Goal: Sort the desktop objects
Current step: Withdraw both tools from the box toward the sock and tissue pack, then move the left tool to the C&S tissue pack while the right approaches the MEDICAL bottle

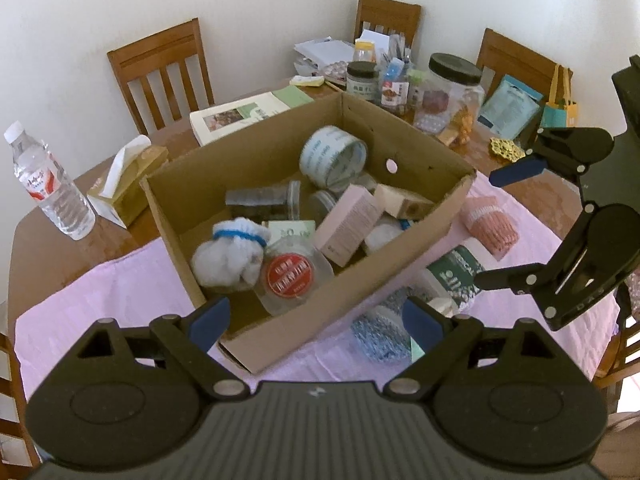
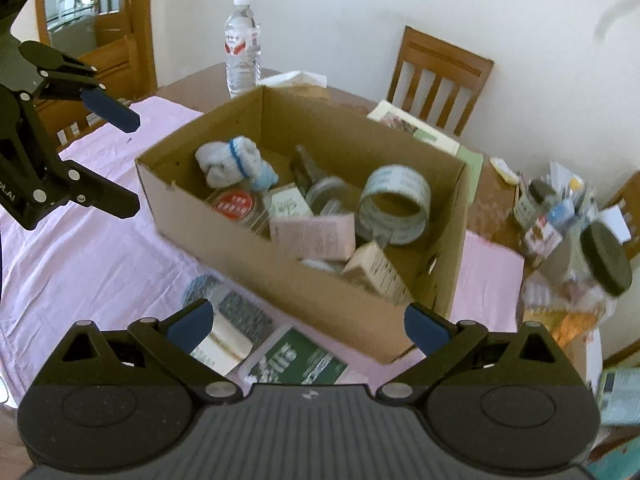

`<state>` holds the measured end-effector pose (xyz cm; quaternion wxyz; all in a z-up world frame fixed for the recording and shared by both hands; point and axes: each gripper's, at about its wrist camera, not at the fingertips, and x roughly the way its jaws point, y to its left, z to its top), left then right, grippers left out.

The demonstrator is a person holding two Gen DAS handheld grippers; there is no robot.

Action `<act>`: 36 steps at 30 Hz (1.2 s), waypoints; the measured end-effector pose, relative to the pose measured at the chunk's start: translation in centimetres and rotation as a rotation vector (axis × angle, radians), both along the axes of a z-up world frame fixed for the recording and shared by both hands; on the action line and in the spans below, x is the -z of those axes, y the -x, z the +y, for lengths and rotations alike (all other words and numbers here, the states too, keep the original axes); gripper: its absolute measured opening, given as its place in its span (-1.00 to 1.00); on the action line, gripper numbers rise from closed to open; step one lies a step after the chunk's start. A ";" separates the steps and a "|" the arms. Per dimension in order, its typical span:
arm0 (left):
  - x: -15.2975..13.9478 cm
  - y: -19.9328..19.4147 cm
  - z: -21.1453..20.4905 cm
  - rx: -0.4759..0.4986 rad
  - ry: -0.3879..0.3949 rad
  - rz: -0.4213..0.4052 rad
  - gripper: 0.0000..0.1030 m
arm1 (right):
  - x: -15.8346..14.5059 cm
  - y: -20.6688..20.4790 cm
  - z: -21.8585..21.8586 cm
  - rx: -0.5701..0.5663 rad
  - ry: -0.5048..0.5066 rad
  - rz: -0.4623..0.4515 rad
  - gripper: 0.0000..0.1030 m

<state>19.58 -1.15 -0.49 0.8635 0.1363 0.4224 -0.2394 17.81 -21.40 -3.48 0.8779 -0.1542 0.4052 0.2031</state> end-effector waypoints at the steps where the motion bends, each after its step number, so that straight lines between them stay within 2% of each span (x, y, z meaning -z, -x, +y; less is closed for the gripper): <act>1: 0.2 0.2 -0.1 0.000 -0.002 0.002 0.81 | 0.3 0.2 0.0 0.012 0.004 0.000 1.00; 7: 1.4 1.5 -0.4 0.015 0.014 0.009 0.81 | 2.0 0.5 0.3 0.086 0.022 0.014 1.00; 13: 2.4 2.7 -0.1 0.034 0.007 0.031 0.81 | 3.9 0.0 0.5 0.169 -0.009 0.039 1.00; 21: 2.9 3.5 1.2 -0.005 0.004 0.049 0.81 | 5.7 -1.1 0.9 0.248 -0.035 0.054 1.00; 27: 3.2 3.8 2.0 -0.024 0.012 0.066 0.81 | 6.5 -1.0 1.7 0.236 -0.023 0.076 1.00; 36: 3.8 3.9 2.2 -0.020 0.032 0.077 0.81 | 7.3 1.5 2.9 0.189 0.039 0.112 1.00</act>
